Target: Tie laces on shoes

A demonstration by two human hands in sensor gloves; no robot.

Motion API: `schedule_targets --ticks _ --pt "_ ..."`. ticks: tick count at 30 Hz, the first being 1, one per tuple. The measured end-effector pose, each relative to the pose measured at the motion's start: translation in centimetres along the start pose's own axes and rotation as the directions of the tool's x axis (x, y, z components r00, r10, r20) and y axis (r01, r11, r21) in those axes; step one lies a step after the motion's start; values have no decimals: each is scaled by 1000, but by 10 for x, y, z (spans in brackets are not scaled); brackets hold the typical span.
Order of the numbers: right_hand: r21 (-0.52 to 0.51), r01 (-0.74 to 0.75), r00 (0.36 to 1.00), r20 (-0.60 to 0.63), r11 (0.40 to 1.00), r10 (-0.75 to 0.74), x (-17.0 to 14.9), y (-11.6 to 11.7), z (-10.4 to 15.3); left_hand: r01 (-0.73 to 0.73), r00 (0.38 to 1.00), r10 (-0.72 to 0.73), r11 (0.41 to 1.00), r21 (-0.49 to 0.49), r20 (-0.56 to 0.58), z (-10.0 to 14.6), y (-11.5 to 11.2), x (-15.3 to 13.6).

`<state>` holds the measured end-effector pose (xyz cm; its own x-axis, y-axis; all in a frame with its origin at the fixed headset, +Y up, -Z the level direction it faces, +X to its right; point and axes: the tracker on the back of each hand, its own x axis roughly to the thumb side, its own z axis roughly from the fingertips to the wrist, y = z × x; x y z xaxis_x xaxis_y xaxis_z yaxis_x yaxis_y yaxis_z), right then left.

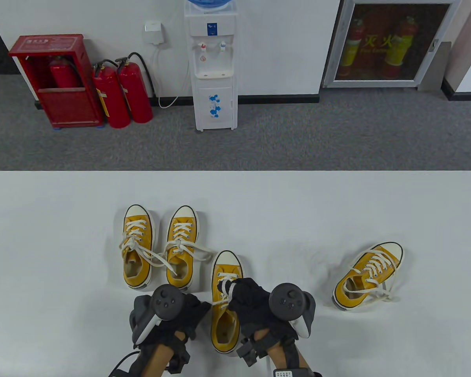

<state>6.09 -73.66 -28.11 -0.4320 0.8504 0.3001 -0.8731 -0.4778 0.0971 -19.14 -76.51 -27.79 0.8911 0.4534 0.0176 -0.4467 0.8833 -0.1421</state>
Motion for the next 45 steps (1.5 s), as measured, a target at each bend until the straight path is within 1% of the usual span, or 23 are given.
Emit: schedule_targets --ticks 6,13,16,17,19,22,23,29,32,34,36,42,45 --pt "-62 12 999 -41 998 -14 3 -3 3 -13 1000 13 1000 22 19 7 7 -2" --pt "-100 -9 997 -80 995 1 2 -10 5 -18 1000 17 999 28 26 8 8 -2" --pt "-58 -19 996 -85 998 14 0 -13 6 -16 999 15 999 31 31 8 8 -2" --pt "-63 -27 996 -85 998 21 -1 -15 6 -14 999 13 999 32 32 8 8 -2" --pt "-26 -7 995 -100 1000 4 -2 -17 5 -18 999 17 999 32 32 9 8 -3" --pt "-22 17 993 -113 1000 -19 -4 -21 5 -31 999 30 999 40 29 9 10 -5" --pt "-3 24 993 -114 1000 -24 -5 -22 4 -35 999 34 998 43 28 9 10 -6" --pt "93 127 983 -147 988 -112 -9 -20 2 -63 998 62 996 65 22 10 15 -11" --pt "145 198 969 -176 969 -171 -11 -16 1 -75 997 74 994 84 17 11 17 -14" --pt "172 212 966 -183 962 -181 -12 -14 1 -85 996 84 992 91 16 11 19 -16" --pt "164 205 968 -181 965 -174 -12 -13 1 -99 995 98 990 97 15 11 19 -18" --pt "147 109 983 -161 983 -85 -11 -11 3 -130 991 127 986 106 32 11 19 -18" --pt "167 117 982 -165 979 -89 -12 -9 3 -155 988 151 982 107 43 11 18 -17"
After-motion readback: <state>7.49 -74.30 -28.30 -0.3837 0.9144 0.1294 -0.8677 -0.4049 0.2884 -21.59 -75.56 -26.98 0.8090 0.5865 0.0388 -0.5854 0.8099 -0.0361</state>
